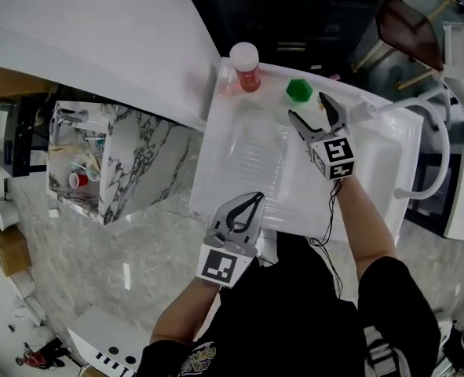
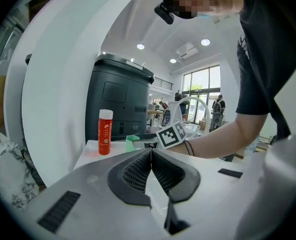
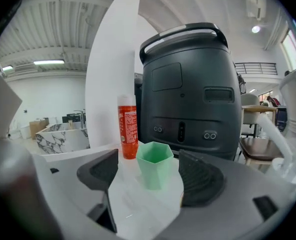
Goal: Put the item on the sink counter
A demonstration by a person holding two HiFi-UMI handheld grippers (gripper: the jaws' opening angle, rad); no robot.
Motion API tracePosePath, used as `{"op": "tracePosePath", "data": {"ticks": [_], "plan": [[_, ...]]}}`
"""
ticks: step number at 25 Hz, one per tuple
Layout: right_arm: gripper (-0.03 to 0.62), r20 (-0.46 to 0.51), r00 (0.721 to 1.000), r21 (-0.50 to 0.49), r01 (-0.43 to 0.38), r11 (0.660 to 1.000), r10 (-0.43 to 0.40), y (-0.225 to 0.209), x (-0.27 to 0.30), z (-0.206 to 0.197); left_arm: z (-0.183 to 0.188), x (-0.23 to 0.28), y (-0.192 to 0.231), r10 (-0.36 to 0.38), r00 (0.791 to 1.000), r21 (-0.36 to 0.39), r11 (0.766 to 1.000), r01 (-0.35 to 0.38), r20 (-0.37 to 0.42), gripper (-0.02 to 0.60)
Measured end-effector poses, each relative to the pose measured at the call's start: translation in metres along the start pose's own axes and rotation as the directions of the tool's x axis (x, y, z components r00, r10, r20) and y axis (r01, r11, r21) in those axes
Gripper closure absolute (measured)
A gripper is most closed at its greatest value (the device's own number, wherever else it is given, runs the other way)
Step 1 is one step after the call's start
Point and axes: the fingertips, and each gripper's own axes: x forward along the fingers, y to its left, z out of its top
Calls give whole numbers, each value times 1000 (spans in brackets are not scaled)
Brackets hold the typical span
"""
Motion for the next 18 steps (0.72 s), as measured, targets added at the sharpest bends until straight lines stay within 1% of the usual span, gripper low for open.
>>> {"op": "tracePosePath", "data": {"ticks": [3, 7, 13, 17, 18], "plan": [[184, 24, 1000, 3, 20, 1000, -20, 14, -26, 15, 6, -17, -2, -22, 1000, 15, 1000, 21, 22, 567], [184, 68, 997, -5, 32, 999, -32, 48, -65, 44, 18, -48, -8, -52, 997, 49, 998, 49, 58, 567], [186, 148, 989, -20, 27, 999, -24, 118, -127, 89, 28, -111, -12, -77, 991, 78, 995, 68, 106, 568], [190, 202, 979, -45, 47, 998, -38, 162, -162, 113, 23, -144, -5, -118, 985, 142, 985, 100, 127, 568], [211, 212, 977, -51, 51, 997, -39, 175, -171, 116, 21, -153, -4, -126, 984, 150, 983, 106, 127, 568]]}}
